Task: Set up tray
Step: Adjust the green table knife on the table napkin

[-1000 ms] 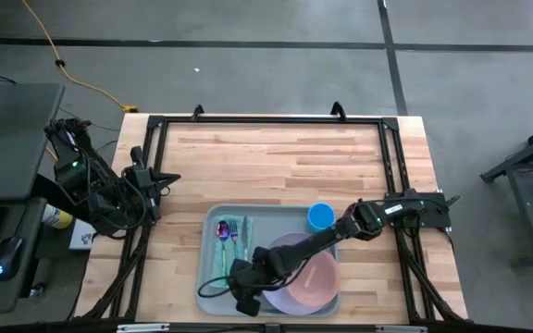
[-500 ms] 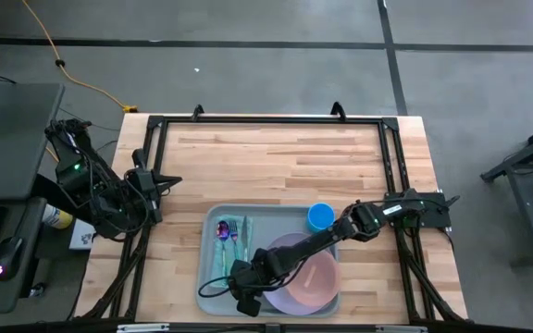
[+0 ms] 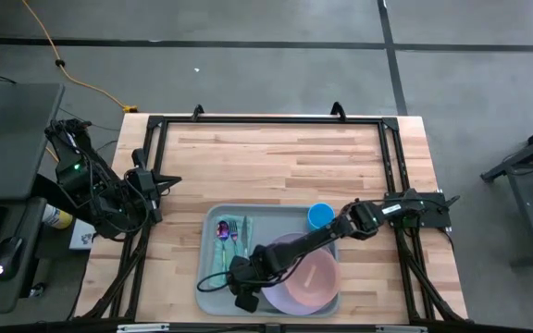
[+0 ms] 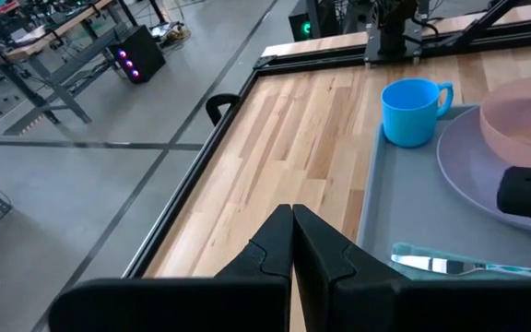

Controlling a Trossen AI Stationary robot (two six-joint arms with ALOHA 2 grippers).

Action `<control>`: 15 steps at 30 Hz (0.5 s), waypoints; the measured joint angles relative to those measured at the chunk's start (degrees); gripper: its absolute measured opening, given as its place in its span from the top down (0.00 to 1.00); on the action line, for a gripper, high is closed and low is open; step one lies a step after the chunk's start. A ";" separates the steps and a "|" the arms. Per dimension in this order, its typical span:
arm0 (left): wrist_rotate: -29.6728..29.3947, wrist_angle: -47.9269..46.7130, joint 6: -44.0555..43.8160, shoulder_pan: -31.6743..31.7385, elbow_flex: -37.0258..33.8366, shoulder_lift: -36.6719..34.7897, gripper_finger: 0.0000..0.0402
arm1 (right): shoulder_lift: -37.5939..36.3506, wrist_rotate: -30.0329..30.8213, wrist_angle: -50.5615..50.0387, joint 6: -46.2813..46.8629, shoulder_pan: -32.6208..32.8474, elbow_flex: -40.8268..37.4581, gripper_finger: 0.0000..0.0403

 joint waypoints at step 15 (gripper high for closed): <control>-0.01 -0.04 0.45 0.00 0.00 0.00 0.90 | 0.02 -0.65 -1.46 -0.68 -0.22 0.00 1.00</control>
